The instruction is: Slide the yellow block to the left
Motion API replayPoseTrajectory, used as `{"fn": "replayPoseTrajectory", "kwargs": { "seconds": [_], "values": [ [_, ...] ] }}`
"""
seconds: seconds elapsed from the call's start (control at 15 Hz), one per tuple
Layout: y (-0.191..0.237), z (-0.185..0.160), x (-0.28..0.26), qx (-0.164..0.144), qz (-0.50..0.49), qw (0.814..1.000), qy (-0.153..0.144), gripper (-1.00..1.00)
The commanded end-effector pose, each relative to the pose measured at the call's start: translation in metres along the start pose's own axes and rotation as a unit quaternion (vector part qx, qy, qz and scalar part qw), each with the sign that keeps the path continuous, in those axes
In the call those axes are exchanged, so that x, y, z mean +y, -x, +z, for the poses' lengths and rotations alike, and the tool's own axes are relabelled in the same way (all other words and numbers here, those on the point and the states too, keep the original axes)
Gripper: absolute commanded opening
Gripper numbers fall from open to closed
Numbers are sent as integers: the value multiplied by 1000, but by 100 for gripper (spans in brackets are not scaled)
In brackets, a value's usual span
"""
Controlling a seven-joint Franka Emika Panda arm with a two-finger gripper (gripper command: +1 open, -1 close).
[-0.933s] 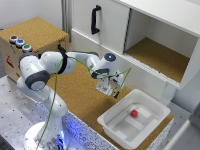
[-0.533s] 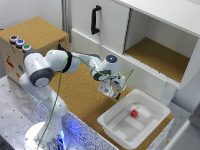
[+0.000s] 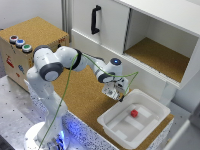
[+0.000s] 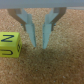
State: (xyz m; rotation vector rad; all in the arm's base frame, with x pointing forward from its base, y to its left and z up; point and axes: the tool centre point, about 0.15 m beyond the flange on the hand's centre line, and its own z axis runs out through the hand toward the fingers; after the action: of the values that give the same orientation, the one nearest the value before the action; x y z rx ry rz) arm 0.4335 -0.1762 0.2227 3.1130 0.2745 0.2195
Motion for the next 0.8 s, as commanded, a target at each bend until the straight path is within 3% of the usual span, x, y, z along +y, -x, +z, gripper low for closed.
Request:
{"fn": "replayPoseTrajectory", "kwargs": {
  "seconds": [0.0, 0.73],
  "values": [
    [-16, 18, -19, -37, -16, 999, -33, -100],
    [-17, 14, -90, -46, 11, 997, -68, -100]
  ]
}}
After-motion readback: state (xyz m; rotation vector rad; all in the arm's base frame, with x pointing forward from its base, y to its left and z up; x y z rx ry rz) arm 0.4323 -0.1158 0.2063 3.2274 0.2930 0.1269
